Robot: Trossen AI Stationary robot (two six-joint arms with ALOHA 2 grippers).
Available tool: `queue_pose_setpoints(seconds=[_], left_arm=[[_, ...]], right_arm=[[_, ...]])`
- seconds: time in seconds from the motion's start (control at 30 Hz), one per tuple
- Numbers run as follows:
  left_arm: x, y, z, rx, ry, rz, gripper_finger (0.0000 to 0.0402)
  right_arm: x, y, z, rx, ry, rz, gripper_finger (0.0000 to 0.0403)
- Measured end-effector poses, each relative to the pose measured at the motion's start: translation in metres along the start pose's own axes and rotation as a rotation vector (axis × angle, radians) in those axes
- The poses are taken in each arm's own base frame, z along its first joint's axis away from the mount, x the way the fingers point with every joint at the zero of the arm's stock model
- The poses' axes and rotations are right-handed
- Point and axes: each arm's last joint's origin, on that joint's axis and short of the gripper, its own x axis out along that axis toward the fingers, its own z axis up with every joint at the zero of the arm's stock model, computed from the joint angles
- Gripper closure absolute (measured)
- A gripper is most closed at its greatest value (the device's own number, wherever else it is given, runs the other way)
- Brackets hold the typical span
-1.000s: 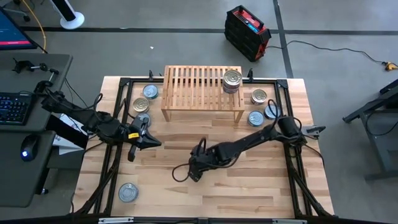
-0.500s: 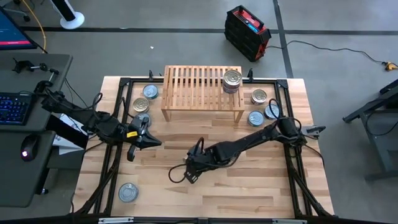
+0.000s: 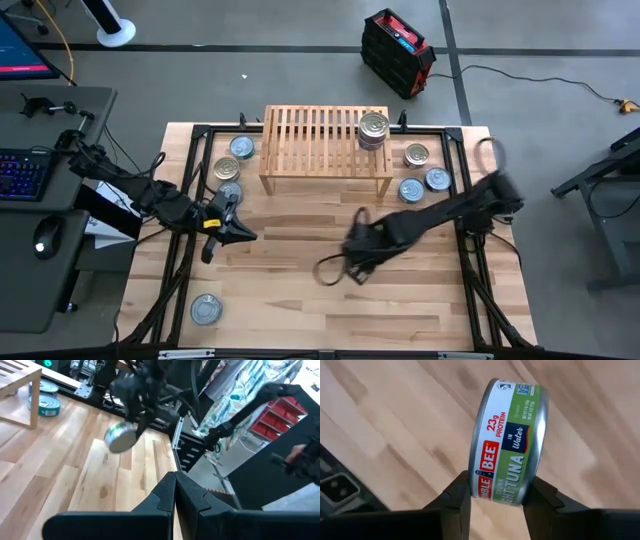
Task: Stack canned seafood by type on shelf
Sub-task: Put the green tuna can on the shelf
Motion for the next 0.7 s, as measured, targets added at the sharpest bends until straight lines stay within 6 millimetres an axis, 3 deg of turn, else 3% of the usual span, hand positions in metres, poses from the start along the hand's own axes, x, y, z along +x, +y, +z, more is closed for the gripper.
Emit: queue_pose_setpoints(seconds=[0.17,0.3,0.37,0.47,0.6,0.7], left_arm=[[0.0,0.001,0.001,-0.001,-0.033,0.051,0.0401],[0.0,0.004,0.004,0.002,-0.105,0.147,0.0401],[-0.001,0.006,0.006,-0.007,-0.145,0.202,0.0401],[-0.001,0.009,0.01,-0.044,-0.21,0.268,0.0401],[-0.002,0.012,0.017,-0.085,-0.302,0.323,0.0401],[-0.002,0.014,0.022,-0.109,-0.35,0.339,0.0401]], right_arm=[[-0.004,-0.022,-0.044,0.227,-0.113,0.409,0.0296],[0.007,-0.017,-0.047,0.415,-0.472,0.851,0.0296],[0.014,-0.016,-0.036,0.501,-0.686,0.955,0.0296],[0.016,-0.018,-0.006,0.59,-1.007,0.968,0.0296],[0.0,-0.022,0.043,0.737,-1.359,0.858,0.0296],[-0.015,-0.026,0.08,0.813,-1.476,0.779,0.0296]])
